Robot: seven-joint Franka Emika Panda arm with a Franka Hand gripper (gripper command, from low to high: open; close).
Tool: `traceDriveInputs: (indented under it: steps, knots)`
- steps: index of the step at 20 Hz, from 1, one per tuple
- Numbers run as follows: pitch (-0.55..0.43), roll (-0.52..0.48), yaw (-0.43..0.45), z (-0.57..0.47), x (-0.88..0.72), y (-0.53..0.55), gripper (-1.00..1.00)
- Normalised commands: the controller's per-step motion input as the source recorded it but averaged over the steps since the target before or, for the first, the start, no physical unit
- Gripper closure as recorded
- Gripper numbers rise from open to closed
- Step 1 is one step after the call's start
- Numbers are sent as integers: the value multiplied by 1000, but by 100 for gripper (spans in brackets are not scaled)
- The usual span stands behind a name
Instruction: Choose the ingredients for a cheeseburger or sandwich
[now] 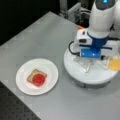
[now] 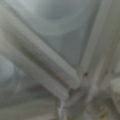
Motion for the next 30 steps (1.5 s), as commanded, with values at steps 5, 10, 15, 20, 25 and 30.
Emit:
traceDriveInputs:
  steps: [5,10,15,20,25,30]
  knots:
    - [-85,16,226,1,-63,36,-100]
    - [-99,-3,220,-7,-50,39,-100]
    - [-94,-9,291,2,-58,63,-100]
    - [-97,13,348,-4,-41,107,-100]
    - [-106,29,384,-4,26,115,-100]
    - [-124,30,366,-8,111,124,-100]
